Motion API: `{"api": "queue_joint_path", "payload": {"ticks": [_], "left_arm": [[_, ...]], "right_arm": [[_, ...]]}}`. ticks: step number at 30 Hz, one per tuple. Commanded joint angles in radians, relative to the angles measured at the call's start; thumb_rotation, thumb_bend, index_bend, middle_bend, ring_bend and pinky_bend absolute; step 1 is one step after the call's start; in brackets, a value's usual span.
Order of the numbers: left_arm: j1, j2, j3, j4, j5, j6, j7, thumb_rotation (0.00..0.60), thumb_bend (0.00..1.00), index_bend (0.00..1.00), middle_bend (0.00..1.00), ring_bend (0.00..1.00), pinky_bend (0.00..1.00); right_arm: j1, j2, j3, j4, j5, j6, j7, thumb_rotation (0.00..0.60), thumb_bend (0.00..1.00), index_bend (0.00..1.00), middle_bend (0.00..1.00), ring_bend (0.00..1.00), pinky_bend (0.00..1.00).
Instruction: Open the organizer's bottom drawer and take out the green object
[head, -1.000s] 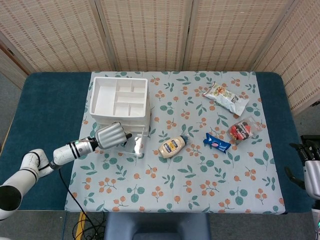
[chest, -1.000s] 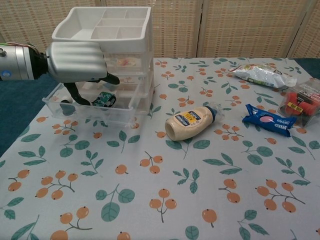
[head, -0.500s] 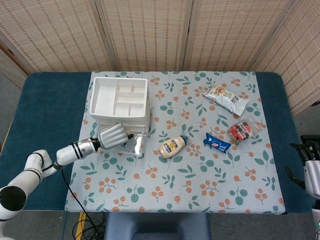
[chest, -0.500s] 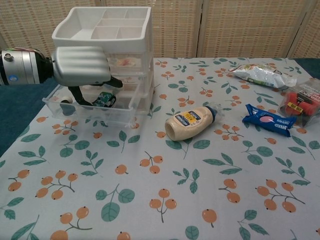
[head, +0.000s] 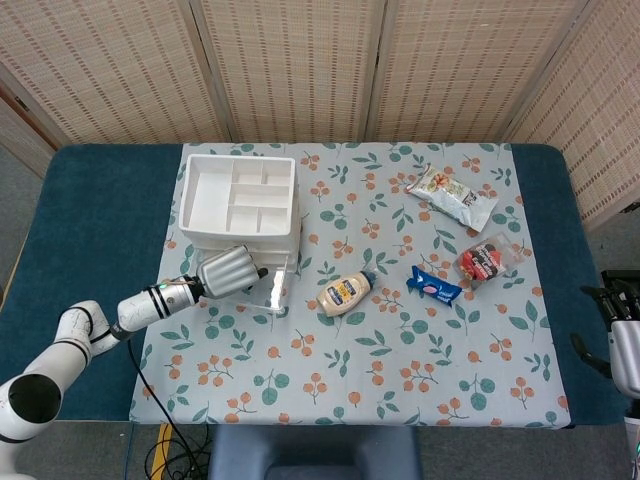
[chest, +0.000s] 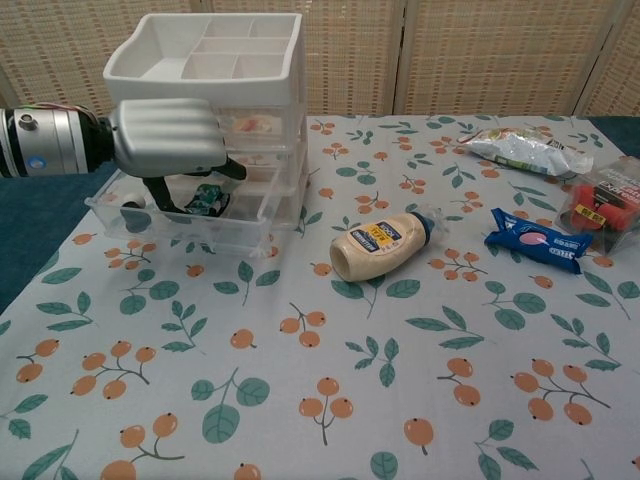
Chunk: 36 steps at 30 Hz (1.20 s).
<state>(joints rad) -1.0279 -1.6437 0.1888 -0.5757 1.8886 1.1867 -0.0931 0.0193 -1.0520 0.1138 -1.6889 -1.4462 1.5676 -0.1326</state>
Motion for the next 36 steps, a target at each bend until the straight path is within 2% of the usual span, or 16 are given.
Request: {"api": "queue_joint_path", "payload": {"ticks": [1, 6, 17, 36], "left_arm": [[0.000, -0.004, -0.001, 0.007, -0.002, 0.005, -0.005, 0.600, 0.10, 0.51, 0.97, 1.00, 1.00], [0.002, -0.005, -0.003, 0.013, -0.007, 0.015, -0.016, 0.600, 0.16, 0.54, 0.97, 1.00, 1.00], [0.020, 0.037, -0.019, -0.038, -0.027, 0.060, -0.006, 0.600, 0.17, 0.55, 0.97, 1.00, 1.00], [0.108, 0.240, -0.056, -0.321, -0.069, 0.140, 0.115, 0.600, 0.17, 0.55, 0.97, 1.00, 1.00]], "right_arm": [[0.000, 0.000, 0.000, 0.000, 0.000, 0.000, 0.000, 0.600, 0.29, 0.20, 0.29, 0.16, 0.25], [0.001, -0.001, 0.001, -0.001, 0.000, -0.001, -0.002, 0.600, 0.29, 0.20, 0.29, 0.16, 0.25], [0.005, -0.002, 0.003, 0.000, -0.005, -0.001, 0.000, 0.600, 0.29, 0.20, 0.29, 0.16, 0.25], [0.019, -0.006, 0.008, 0.008, -0.017, -0.007, 0.006, 0.600, 0.29, 0.20, 0.29, 0.16, 0.25]]}}
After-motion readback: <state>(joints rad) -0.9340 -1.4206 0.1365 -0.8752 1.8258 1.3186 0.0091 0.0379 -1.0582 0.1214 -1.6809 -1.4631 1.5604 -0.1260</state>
